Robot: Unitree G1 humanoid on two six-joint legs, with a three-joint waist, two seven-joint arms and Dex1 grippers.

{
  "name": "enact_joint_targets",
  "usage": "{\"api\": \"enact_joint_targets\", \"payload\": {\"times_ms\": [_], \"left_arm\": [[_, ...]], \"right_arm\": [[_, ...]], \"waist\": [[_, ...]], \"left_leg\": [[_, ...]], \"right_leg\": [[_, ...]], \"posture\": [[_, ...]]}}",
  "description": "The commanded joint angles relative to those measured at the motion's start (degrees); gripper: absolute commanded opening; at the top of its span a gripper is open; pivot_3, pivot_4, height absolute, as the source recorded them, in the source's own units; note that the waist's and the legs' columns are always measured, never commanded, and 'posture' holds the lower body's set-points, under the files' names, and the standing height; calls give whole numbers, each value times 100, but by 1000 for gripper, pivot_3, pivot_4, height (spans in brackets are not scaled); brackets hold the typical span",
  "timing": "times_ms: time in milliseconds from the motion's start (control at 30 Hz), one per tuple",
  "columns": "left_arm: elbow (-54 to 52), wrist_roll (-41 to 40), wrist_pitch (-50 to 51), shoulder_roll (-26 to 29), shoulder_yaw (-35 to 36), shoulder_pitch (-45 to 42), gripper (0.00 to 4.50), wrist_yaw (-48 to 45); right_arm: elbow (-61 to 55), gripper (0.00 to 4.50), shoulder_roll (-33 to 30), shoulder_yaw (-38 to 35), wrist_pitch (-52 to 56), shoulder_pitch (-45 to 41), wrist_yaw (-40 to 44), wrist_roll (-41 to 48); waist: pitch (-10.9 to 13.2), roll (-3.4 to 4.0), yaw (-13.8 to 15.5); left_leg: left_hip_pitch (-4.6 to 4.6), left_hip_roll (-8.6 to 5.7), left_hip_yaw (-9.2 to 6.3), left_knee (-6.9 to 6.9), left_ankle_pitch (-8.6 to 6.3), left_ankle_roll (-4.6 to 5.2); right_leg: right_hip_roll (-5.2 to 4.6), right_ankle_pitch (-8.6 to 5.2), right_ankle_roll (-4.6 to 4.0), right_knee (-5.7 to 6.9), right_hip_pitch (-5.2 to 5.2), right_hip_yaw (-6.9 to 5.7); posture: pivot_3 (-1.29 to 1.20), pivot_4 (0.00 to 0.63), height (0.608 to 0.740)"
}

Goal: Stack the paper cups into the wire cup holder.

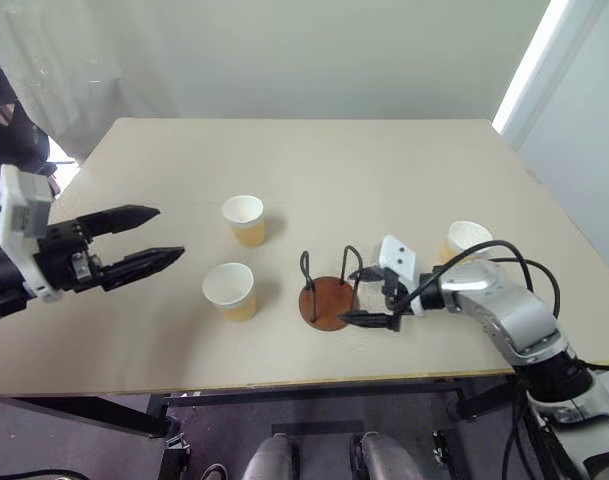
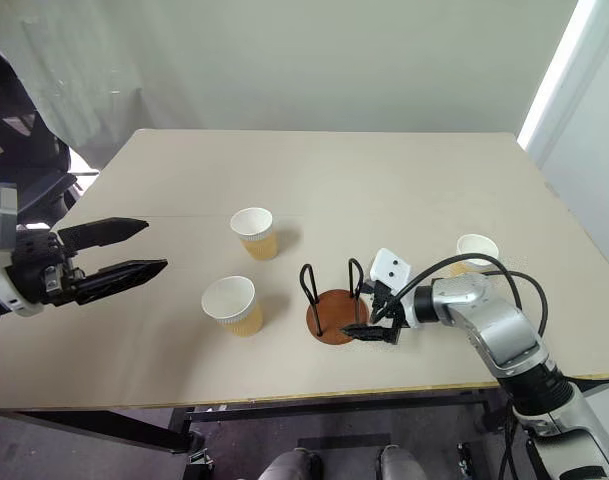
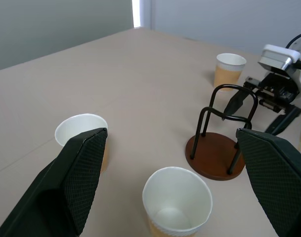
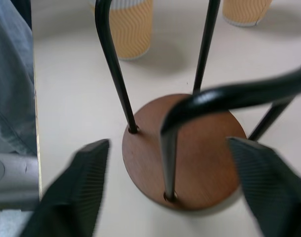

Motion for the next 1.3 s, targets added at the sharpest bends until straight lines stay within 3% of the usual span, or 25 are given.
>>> {"api": "enact_joint_targets", "payload": {"times_ms": [33,267,433,667,867,1267,1300], "left_arm": [[106,1,-108,272,42,-275,4500,-187],[150,-430,445,798,247,-391,4500,-749],[-96,-632,703,856,1,-386,4500,-909],[-866,-1117,728,14,-702,-814,4500,-245],[-1256,-906,631,-313,-891,-326,4500,-24],[-1543,-904,620,-344,-586,168,4500,272],[-1558,-907,623,-344,-571,184,4500,293]], "right_arm": [[-228,4459,-586,-247,-105,-131,472,76],[-8,4459,-2711,-1398,-631,53,1825,360],[570,4459,-3262,-1666,-1017,-487,2027,146],[1990,4459,-2833,-761,-1666,-1161,1827,-969],[2756,4459,-2326,-366,-2039,-1437,1912,-1431],[3616,4459,-1828,-87,-2507,-1545,1995,-2035],[3694,4296,-1782,-69,-2550,-1561,1942,-2104]], "waist": [[0,-1,7],[0,-6,57],[0,-7,32],[2,-9,26],[10,4,23],[10,4,25],[10,4,26]], "left_leg": [[-4,0,-1,-1,0,0],[-42,-6,1,8,-19,-13],[-33,0,-1,-4,-29,-31],[-6,1,-2,5,-11,1],[-8,1,3,6,-3,13],[2,2,3,11,2,20],[3,2,3,11,4,20]], "right_leg": [[0,0,0,0,-3,0],[-7,0,0,-7,-27,2],[0,-3,4,-3,-32,2],[-1,3,11,3,-6,3],[-1,24,43,2,-7,4],[-3,25,39,0,12,0],[-3,25,39,1,12,0]], "posture": [[0,150,740],[0,150,740],[0,150,740],[0,150,740],[0,150,740],[0,150,740],[0,150,740]]}}
